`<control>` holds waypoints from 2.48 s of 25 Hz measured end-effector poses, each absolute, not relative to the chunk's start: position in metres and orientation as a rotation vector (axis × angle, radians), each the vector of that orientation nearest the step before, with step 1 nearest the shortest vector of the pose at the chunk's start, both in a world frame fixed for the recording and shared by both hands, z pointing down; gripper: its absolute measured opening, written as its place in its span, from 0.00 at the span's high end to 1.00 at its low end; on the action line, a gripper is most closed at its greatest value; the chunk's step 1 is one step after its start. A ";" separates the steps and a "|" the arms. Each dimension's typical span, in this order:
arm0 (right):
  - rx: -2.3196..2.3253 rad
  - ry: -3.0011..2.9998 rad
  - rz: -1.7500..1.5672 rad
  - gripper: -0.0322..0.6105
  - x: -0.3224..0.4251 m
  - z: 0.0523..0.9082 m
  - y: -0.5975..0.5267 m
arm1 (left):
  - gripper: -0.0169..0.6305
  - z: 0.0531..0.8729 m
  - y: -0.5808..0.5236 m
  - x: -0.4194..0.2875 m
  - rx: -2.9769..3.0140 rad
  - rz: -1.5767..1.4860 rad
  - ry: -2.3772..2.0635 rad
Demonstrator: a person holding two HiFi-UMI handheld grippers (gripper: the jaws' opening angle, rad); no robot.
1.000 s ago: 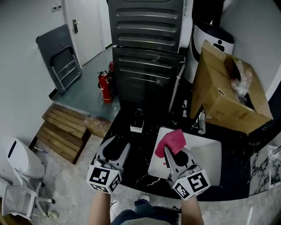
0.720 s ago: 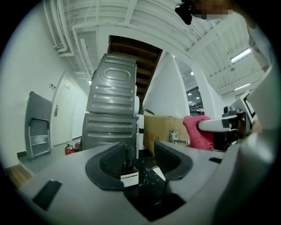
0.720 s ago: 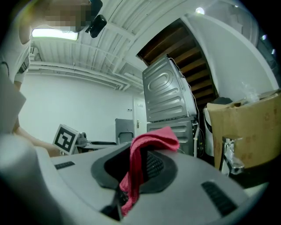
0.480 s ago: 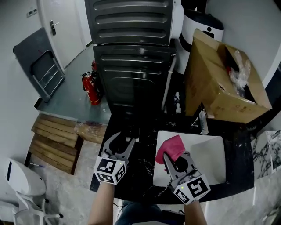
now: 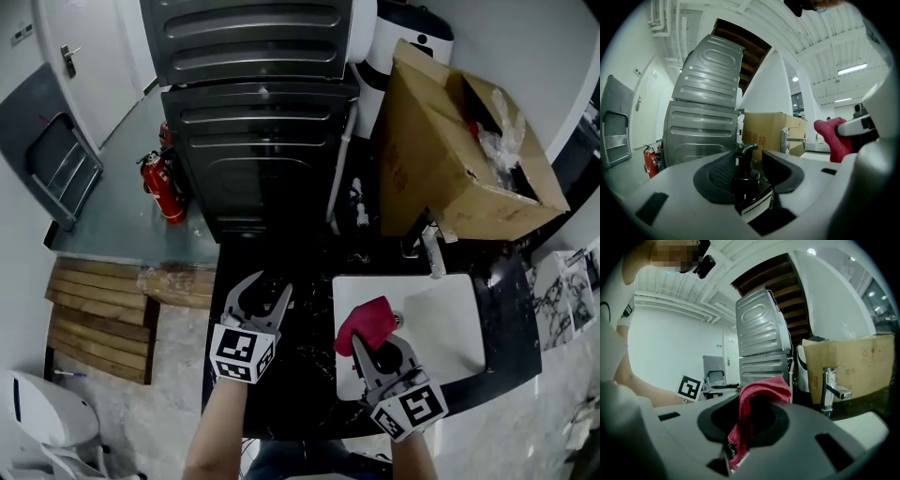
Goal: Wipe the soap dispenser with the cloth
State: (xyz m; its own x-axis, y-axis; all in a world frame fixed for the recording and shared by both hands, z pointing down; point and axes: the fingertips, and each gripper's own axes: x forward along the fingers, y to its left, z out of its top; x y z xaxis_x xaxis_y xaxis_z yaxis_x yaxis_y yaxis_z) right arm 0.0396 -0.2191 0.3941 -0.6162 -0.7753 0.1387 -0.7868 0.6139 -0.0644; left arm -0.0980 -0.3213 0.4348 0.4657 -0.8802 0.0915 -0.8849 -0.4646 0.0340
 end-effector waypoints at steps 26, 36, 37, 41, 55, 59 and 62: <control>1.114 -2.865 0.077 0.87 -0.007 0.350 -0.215 | 0.83 0.434 -0.232 -0.043 2.848 0.160 -1.262; 0.715 -2.706 -0.073 0.87 -0.073 0.379 -0.205 | 0.83 0.435 -0.223 -0.041 2.891 0.213 -1.239; 0.692 -2.681 -0.081 0.87 -0.076 0.381 -0.205 | 0.83 0.435 -0.223 -0.041 2.889 0.220 -1.239; 0.609 -2.549 -0.179 0.87 -0.085 0.389 -0.202 | 0.83 0.435 -0.224 -0.041 2.876 0.242 -1.235; 0.952 -2.572 0.163 0.87 -0.016 0.394 -0.251 | 0.83 0.439 -0.227 -0.042 2.844 0.196 -1.169; 1.088 -2.639 0.309 0.87 0.009 0.396 -0.243 | 0.83 0.435 -0.229 -0.059 2.720 -0.013 -1.177; 1.117 -2.646 0.362 0.87 0.015 0.405 -0.232 | 0.83 0.434 -0.232 -0.088 2.589 -0.181 -1.243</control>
State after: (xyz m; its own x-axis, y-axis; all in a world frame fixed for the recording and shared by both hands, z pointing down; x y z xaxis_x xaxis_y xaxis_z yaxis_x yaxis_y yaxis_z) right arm 0.0152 -0.2320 0.4049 -0.6764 -0.6641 0.3185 -0.7253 0.6759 -0.1309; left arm -0.0885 -0.2316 0.4340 0.6254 -0.7803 0.0013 -0.7475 -0.5986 0.2880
